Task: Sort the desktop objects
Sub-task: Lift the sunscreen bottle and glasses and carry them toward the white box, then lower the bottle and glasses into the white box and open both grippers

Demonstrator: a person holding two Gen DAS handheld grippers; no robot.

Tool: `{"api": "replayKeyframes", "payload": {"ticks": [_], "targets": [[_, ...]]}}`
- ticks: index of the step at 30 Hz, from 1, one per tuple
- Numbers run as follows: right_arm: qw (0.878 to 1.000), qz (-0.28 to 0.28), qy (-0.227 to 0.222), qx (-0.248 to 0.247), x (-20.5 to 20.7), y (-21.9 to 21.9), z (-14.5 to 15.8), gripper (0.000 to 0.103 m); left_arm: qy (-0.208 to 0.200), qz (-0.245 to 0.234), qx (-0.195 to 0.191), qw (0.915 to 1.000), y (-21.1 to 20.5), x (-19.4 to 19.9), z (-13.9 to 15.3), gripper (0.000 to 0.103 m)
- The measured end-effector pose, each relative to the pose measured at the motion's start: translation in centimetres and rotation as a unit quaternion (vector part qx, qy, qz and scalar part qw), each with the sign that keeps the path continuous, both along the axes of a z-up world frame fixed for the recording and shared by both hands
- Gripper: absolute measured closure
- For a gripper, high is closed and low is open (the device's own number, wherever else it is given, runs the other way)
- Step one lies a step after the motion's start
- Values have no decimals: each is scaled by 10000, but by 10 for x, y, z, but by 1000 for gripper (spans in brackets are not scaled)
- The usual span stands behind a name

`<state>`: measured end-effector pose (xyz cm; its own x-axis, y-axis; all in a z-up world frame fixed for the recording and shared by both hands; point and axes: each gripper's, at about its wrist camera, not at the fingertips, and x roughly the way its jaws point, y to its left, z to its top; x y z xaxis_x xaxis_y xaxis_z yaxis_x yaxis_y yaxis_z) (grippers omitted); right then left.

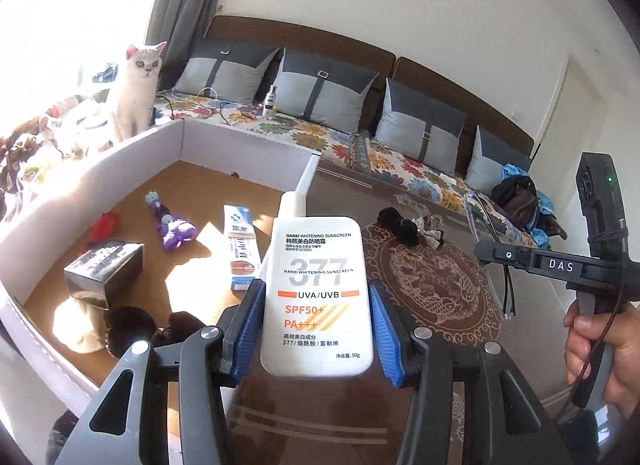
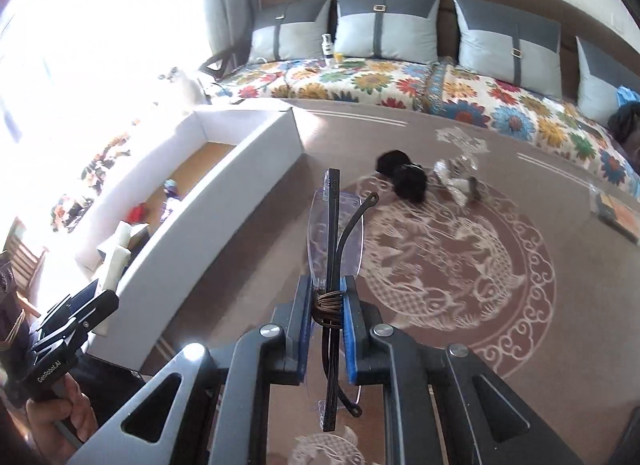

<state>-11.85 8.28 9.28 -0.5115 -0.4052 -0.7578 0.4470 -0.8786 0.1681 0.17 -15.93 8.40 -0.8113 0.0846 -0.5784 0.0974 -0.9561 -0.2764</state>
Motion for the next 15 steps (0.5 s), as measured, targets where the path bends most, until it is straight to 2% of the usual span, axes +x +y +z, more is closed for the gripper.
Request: {"api": "replayKeyframes", "payload": {"ticks": [4,8,11,14,15], "targets": [[9959,787,115,-436,5,-100,23,89,-279,605,-278,9974,-67,-9,7,53],[9878,1438,144,-580,15,-190,27,89,-944,853,-501,9906,-112,-23,-20,53],[9846,1676,-35,-499,17,-241,9,89,-1456,868,-567,9839,-124,-34,-47,52],[9810,1885,-415,-206,12,-278,-27,87,-1800,1052,-423,9771,-131,-35,-69,49],[9800,1915,-548,-35,10,-284,-41,77,-1823,1091,-333,9766,-131,-33,-74,46]]}}
